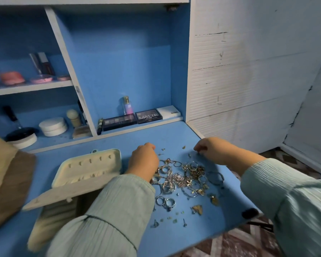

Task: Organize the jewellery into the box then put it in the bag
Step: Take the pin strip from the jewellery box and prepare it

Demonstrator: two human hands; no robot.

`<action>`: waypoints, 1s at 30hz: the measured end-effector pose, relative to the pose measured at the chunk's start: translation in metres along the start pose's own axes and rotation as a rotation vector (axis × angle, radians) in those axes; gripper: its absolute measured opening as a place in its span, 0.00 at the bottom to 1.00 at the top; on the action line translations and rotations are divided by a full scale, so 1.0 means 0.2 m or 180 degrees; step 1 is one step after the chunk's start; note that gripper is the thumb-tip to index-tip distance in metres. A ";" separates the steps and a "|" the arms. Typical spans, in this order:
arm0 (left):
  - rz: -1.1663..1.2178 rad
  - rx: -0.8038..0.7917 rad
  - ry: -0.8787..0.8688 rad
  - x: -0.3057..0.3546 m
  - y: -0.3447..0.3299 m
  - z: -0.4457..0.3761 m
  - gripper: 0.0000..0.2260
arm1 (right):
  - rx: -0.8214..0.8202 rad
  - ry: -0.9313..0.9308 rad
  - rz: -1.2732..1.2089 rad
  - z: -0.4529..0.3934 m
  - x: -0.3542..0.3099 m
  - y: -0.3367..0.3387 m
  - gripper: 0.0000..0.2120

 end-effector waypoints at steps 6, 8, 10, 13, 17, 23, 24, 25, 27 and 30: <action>-0.0009 -0.0099 -0.0142 0.03 -0.07 -0.08 0.21 | -0.0098 0.0072 -0.0068 -0.04 0.05 0.02 0.13; -0.0065 -0.0115 -0.0170 0.02 -0.09 -0.11 0.22 | -0.0087 0.0098 -0.0107 -0.04 0.06 0.02 0.12; -0.0128 -0.0068 -0.0184 0.02 -0.10 -0.13 0.21 | -0.0061 0.0128 -0.0100 -0.04 0.07 0.01 0.12; -0.0316 -0.0044 -0.0274 0.03 -0.10 -0.16 0.20 | -0.0012 0.0187 -0.0040 -0.05 0.06 -0.01 0.12; -0.0455 -0.0039 -0.0375 0.04 -0.10 -0.18 0.18 | 0.0056 0.0188 -0.0079 -0.06 0.07 -0.02 0.13; -0.0638 -0.0016 -0.0472 0.08 -0.12 -0.20 0.12 | 0.0074 0.0142 -0.0446 -0.05 0.11 -0.03 0.13; -0.0682 -0.0007 -0.0485 0.08 -0.12 -0.20 0.12 | 0.0060 0.0147 -0.0464 -0.04 0.11 -0.03 0.13; -0.0723 0.0007 -0.0490 0.09 -0.12 -0.20 0.12 | 0.0054 0.0153 -0.0473 -0.04 0.11 -0.03 0.12; -0.0782 0.0027 -0.0470 0.10 -0.12 -0.21 0.11 | 0.0061 0.0180 -0.0472 -0.05 0.12 -0.04 0.11; -0.0797 0.0061 -0.0419 0.11 -0.13 -0.21 0.10 | 0.0067 0.0254 -0.0413 -0.05 0.11 -0.05 0.09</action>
Point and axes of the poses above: each hand's wrist, its own z-axis away from the middle knuckle, its own y-axis out of the back of the hand, x = y × z, the point moved 1 cm from there along -z, towards the middle knuckle, and after that the axes turned 10 degrees about x, right-handed, at the moved point
